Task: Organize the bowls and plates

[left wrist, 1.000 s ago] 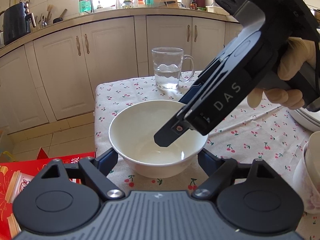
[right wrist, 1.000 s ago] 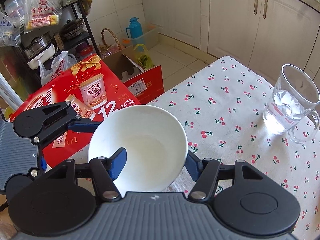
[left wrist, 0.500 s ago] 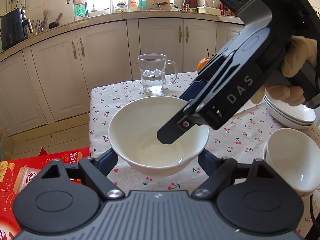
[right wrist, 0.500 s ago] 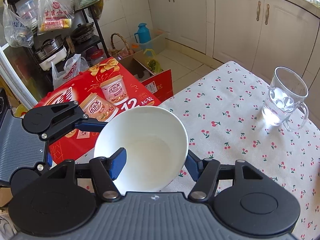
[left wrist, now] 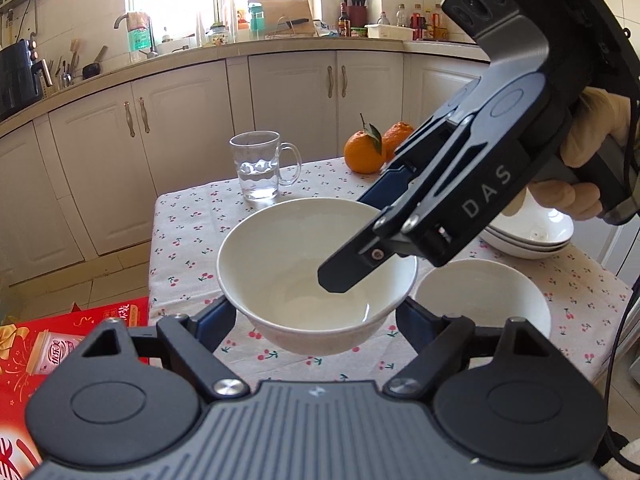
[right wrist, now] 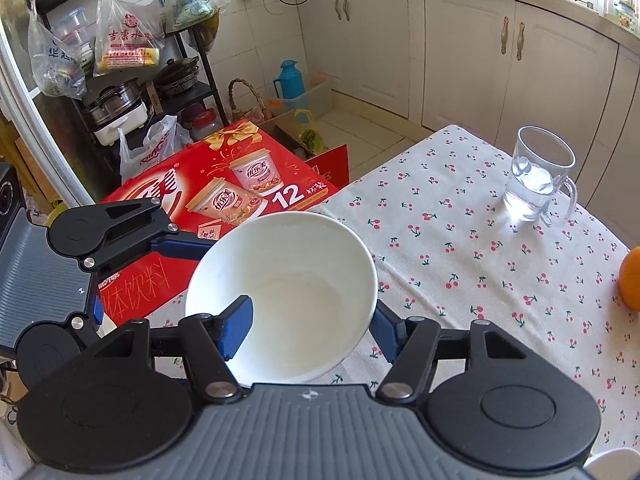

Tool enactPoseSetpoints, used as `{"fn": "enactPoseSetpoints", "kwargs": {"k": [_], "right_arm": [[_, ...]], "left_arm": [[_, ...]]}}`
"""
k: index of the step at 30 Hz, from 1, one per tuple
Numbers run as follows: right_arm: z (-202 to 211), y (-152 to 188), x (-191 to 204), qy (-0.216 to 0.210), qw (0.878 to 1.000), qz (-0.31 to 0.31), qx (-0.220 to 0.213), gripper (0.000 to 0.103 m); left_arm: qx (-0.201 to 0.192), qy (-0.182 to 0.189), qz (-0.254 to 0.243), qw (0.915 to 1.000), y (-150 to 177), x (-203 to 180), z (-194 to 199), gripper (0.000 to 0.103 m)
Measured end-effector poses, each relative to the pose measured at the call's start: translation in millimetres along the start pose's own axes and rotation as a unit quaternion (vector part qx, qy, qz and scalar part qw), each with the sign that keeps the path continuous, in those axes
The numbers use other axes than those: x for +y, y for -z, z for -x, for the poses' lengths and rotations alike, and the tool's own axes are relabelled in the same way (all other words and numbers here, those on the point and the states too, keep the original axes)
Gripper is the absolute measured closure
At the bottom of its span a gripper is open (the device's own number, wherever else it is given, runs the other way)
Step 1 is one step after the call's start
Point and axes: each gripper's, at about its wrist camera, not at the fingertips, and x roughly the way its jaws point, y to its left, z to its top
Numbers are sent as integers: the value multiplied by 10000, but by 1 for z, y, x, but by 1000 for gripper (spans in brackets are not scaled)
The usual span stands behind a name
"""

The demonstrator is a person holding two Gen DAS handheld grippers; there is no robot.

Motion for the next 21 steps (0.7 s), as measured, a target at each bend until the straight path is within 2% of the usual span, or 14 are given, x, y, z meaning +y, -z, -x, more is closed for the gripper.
{"fn": "enactPoseSetpoints", "kwargs": {"k": [12, 21], "right_arm": [[49, 40, 12, 188, 9996, -34, -199, 34], [74, 68, 13, 341, 9989, -119, -290, 34]], "left_arm": [[-114, 173, -112, 9997, -1, -45, 23, 16], [-109, 338, -260, 9990, -2, -74, 22, 16]]}}
